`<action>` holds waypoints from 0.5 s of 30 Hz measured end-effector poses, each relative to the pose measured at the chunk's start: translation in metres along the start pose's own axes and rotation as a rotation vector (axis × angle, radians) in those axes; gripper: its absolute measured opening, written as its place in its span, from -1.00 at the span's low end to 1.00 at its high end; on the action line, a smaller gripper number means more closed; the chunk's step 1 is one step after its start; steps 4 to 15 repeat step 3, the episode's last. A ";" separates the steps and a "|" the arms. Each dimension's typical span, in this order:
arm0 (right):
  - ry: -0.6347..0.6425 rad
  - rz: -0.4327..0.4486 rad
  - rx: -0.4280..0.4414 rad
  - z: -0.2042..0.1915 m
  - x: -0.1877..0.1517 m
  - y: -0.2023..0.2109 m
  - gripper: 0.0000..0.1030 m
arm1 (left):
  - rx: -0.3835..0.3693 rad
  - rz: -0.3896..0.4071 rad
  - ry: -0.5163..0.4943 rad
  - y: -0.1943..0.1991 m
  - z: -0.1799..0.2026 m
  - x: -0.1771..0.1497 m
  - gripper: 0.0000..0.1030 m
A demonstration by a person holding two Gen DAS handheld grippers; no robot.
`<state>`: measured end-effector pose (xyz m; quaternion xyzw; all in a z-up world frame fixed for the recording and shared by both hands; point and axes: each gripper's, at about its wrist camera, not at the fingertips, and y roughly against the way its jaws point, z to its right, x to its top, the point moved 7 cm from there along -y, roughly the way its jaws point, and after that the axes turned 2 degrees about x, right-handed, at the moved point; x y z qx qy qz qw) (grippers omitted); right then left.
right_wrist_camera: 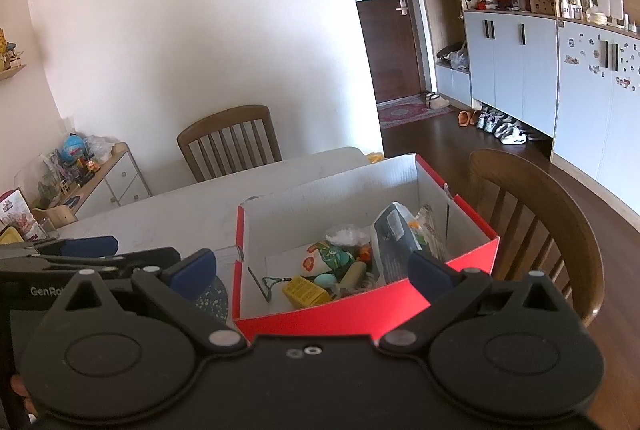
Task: Organize objects
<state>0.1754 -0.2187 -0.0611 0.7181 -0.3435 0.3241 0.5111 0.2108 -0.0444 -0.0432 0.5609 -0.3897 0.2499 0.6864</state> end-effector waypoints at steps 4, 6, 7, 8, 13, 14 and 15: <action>-0.001 -0.003 -0.001 0.000 -0.002 0.000 0.98 | 0.003 0.003 -0.010 0.003 0.001 0.000 0.99; -0.001 -0.003 -0.001 0.000 -0.002 0.000 0.98 | 0.003 0.003 -0.010 0.003 0.001 0.000 0.99; -0.001 -0.003 -0.001 0.000 -0.002 0.000 0.98 | 0.003 0.003 -0.010 0.003 0.001 0.000 0.99; -0.001 -0.003 -0.001 0.000 -0.002 0.000 0.98 | 0.003 0.003 -0.010 0.003 0.001 0.000 0.99; -0.001 -0.003 -0.001 0.000 -0.002 0.000 0.98 | 0.003 0.003 -0.010 0.003 0.001 0.000 0.99; -0.001 -0.003 -0.001 0.000 -0.002 0.000 0.98 | 0.003 0.003 -0.010 0.003 0.001 0.000 0.99; -0.001 -0.003 -0.001 0.000 -0.002 0.000 0.98 | 0.003 0.003 -0.010 0.003 0.001 0.000 0.99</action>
